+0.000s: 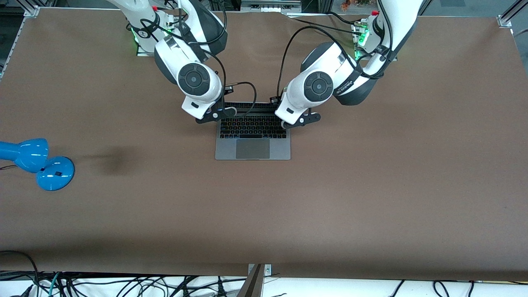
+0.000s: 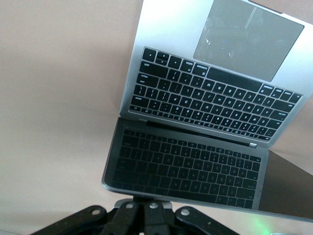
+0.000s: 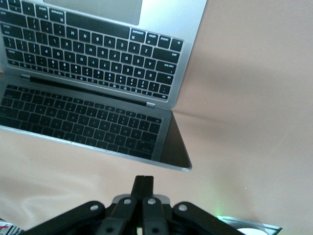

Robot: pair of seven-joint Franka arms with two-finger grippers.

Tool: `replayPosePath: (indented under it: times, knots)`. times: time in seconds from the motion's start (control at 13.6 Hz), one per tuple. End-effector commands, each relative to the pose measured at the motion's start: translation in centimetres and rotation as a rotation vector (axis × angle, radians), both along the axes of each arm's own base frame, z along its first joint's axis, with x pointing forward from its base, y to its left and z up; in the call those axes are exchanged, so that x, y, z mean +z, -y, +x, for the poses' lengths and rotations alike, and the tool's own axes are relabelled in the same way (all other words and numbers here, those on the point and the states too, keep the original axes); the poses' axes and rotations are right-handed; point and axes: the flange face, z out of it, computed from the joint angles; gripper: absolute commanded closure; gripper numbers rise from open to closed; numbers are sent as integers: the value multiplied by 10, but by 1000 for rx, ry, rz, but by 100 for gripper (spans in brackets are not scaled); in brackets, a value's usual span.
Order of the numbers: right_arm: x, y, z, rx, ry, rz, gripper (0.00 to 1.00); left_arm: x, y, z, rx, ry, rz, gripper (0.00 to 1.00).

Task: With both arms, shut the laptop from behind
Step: 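Lower both grippers against the back of the laptop screen, then push the screen forward with both grippers, folding it down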

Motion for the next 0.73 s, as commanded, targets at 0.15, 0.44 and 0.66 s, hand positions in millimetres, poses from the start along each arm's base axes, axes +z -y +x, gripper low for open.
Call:
replayPosePath:
  times: [0.15,0.44,0.66]
  knots:
    - [0,8,11,34,29,37,100,-10,2,17,2,14,11,100]
    - [-13,10,19,39,49,30,100,-23,1,23,17,16,4,100]
    - [-20,10,23,38,60,33,100,-29,0,29,4,38,17,100]
